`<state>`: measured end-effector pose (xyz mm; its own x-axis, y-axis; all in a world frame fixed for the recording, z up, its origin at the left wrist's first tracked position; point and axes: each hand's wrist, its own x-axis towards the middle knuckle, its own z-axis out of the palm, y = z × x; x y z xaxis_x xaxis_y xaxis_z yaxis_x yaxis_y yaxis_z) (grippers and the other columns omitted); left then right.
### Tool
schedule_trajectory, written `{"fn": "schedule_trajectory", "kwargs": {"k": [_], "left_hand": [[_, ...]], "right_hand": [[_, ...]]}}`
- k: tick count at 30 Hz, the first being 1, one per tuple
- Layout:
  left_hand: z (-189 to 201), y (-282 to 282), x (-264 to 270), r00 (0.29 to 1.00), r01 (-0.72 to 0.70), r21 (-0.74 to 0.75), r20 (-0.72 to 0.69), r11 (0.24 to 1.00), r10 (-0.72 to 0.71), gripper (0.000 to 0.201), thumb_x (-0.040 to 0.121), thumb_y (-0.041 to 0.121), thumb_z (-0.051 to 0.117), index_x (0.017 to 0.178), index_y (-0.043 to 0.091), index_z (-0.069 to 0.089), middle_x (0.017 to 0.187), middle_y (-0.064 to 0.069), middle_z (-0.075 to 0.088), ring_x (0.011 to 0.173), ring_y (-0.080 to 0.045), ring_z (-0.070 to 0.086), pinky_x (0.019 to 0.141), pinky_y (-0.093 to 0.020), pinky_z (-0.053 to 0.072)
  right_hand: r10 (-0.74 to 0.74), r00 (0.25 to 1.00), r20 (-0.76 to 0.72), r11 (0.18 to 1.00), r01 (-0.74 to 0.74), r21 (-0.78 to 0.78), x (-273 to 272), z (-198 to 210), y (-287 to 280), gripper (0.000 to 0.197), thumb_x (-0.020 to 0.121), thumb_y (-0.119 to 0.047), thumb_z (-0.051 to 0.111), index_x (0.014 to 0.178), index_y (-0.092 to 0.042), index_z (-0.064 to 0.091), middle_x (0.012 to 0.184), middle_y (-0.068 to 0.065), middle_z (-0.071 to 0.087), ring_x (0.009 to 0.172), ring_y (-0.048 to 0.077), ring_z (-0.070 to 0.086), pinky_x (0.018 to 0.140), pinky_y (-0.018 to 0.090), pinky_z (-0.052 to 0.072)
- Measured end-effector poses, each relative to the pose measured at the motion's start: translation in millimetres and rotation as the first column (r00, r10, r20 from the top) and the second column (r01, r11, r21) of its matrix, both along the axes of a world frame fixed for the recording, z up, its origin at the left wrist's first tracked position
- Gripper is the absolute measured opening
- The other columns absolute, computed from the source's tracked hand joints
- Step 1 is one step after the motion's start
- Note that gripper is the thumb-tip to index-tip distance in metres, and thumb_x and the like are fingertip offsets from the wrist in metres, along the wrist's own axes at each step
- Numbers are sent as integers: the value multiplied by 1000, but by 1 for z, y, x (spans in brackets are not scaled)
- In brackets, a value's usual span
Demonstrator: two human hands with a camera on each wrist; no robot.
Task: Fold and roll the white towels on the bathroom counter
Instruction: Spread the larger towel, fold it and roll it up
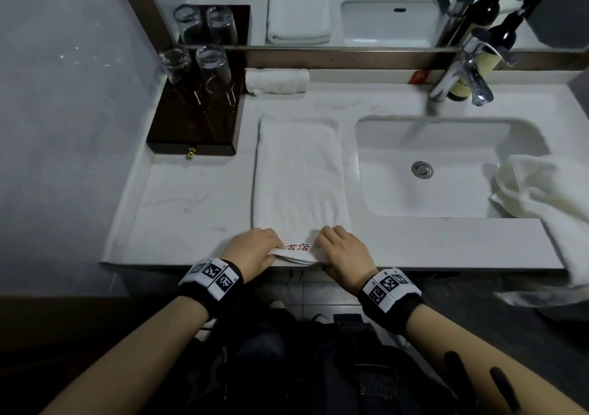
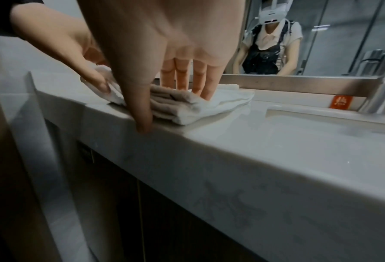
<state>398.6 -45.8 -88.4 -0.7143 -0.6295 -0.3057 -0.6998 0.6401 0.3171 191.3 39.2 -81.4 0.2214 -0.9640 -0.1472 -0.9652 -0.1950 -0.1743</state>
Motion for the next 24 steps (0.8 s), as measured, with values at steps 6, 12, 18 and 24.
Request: {"fn": "schedule_trajectory", "kwargs": {"k": [6, 12, 18, 24], "left_hand": [[6, -18, -4, 984, -161, 80, -62, 984, 166, 22, 93, 29, 51, 111, 24, 62, 100, -2, 69, 92, -23, 62, 75, -28, 41], [7, -20, -5, 964, -245, 146, -71, 958, 258, 23, 95, 26, 49, 114, 20, 60, 104, -8, 67, 98, -27, 59, 77, -30, 40], [7, -6, -4, 996, -56, 15, 70, 998, 55, 34, 91, 19, 47, 125, 16, 48, 117, -5, 51, 108, -23, 47, 91, -33, 40], [11, -2, -16, 978, -205, 48, -35, 977, 207, 29, 95, 12, 43, 123, 18, 50, 106, -9, 66, 94, -31, 60, 80, -38, 47]], "right_hand": [[-67, 994, 85, 996, 61, 68, -7, -5, -2, 18, 86, -19, 51, 101, -10, 55, 109, 5, 58, 99, 28, 52, 68, 37, 45], [-81, 994, 70, 991, 73, 114, -10, 4, -14, 40, 80, 1, 45, 117, -14, 50, 112, 7, 60, 101, 31, 57, 73, 37, 45], [-133, 991, 22, 984, 129, 121, -13, 6, -29, 34, 86, -1, 44, 118, -11, 41, 95, 12, 66, 81, 36, 60, 60, 34, 35], [-212, 977, -6, 974, 211, 85, -22, 1, -27, 22, 95, -16, 42, 115, -10, 43, 87, 15, 68, 76, 39, 62, 56, 34, 32]]}}
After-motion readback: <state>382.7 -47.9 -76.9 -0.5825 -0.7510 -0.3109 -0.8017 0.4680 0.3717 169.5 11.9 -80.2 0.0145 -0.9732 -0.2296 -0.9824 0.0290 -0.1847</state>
